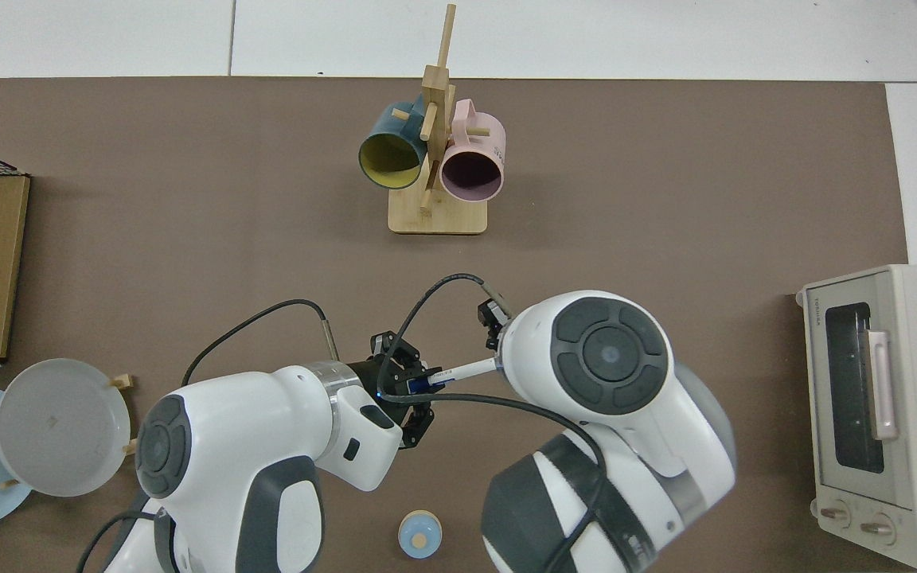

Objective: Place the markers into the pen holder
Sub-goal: 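Open the right gripper and withdraw while the left gripper holds the marker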

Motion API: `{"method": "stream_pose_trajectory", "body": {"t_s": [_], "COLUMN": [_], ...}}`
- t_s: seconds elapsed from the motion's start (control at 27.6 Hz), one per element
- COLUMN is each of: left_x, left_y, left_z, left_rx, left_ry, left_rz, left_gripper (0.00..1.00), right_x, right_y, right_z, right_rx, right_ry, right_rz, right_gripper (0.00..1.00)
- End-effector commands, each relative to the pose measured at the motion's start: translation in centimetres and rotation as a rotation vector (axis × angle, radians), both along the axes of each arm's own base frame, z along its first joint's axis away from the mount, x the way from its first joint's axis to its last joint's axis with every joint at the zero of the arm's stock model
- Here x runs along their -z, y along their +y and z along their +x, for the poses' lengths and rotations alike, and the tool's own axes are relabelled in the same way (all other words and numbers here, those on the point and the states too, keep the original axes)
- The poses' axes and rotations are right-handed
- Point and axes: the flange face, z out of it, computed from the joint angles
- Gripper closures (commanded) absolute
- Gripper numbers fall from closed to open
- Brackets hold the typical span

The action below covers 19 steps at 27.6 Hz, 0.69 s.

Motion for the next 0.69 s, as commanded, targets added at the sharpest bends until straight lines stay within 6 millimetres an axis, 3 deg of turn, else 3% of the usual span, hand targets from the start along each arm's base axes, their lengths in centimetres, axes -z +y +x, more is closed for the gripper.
{"method": "stream_pose_trajectory", "body": {"t_s": [0.0, 0.11, 0.33, 0.51, 0.65], "left_x": [-0.2, 0.1, 1.1, 2.1, 1.8], "left_y": [0.3, 1.4, 7.1, 14.4, 19.2], "left_z": [0.1, 0.7, 2.7, 5.5, 6.9], "left_rx": [0.022, 0.091, 0.057, 0.065, 0.006], "left_ry": [-0.008, -0.047, 0.015, -0.017, 0.018], "left_rz": [0.035, 0.158, 0.342, 0.571, 0.613], "left_gripper": [1.00, 1.00, 1.00, 1.00, 1.00], "right_x": [-3.6, -5.3, -7.9, -9.2, -9.2], "right_y": [-5.0, -8.2, -16.2, -22.8, -26.6], "right_z": [0.8, 1.2, 1.6, 1.5, 1.4], "right_rx": [-0.149, -0.220, -0.447, -0.644, -0.761], "right_ry": [-0.033, -0.043, -0.009, 0.031, 0.063], "right_rz": [-0.023, -0.027, -0.045, -0.027, -0.002], "right_gripper": [0.00, 0.00, 0.00, 0.00, 0.00]}}
